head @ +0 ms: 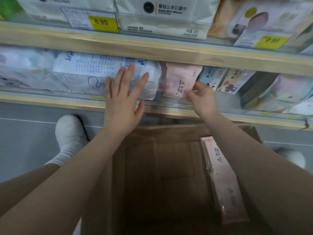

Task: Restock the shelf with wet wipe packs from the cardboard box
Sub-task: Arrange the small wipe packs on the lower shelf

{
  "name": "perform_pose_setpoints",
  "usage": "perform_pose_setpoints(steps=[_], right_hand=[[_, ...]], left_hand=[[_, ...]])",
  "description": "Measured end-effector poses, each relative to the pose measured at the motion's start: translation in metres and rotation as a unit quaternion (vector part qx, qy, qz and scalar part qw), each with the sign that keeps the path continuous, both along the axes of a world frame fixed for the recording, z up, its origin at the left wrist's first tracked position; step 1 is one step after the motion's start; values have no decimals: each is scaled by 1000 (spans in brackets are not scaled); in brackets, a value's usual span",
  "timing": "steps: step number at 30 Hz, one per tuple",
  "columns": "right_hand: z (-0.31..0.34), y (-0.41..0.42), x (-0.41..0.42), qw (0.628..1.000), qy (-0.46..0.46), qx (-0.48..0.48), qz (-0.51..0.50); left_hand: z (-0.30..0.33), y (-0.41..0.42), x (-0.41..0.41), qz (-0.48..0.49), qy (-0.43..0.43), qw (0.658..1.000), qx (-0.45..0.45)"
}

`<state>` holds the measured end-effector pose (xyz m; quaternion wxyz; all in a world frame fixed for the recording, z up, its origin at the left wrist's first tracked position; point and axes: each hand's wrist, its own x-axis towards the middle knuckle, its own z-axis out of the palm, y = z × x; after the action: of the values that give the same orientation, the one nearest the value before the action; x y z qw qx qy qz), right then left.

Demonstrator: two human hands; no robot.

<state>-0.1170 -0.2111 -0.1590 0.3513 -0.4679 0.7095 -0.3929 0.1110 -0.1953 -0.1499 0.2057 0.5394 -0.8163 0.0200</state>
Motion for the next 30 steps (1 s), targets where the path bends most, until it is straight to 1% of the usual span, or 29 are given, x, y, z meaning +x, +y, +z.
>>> perform_pose_setpoints(steps=[1, 3, 7, 11, 16, 20, 23, 26, 28, 30], right_hand=[[-6, -7, 3, 1000, 18, 15, -1], [-17, -22, 11, 999, 25, 34, -9], [-30, -42, 25, 998, 19, 46, -31], [-33, -44, 28, 997, 16, 39, -58], [-25, -35, 24, 998, 18, 53, -30], [7, 4, 13, 999, 35, 29, 11], [29, 50, -6, 998, 58, 2, 14], [43, 102, -30, 997, 55, -29, -42], [40, 141, -44, 995, 46, -8, -85], [27, 178, -53, 991, 57, 53, -110]], left_hand=[[-3, -2, 2, -6, -25, 1000, 14], [-8, -4, 4, -7, -38, 999, 22], [-12, -7, 4, 1, -29, 1000, 10], [-13, -8, 3, 1, -26, 1000, 6], [-10, -6, 3, -2, -25, 1000, 18], [3, 15, -12, 16, 2, 999, 35], [3, 43, -40, -42, 6, 996, 80], [-1, 67, -73, -108, -19, 987, 118], [-4, 79, -91, -125, -38, 981, 144], [-8, 88, -104, -129, -62, 975, 167]])
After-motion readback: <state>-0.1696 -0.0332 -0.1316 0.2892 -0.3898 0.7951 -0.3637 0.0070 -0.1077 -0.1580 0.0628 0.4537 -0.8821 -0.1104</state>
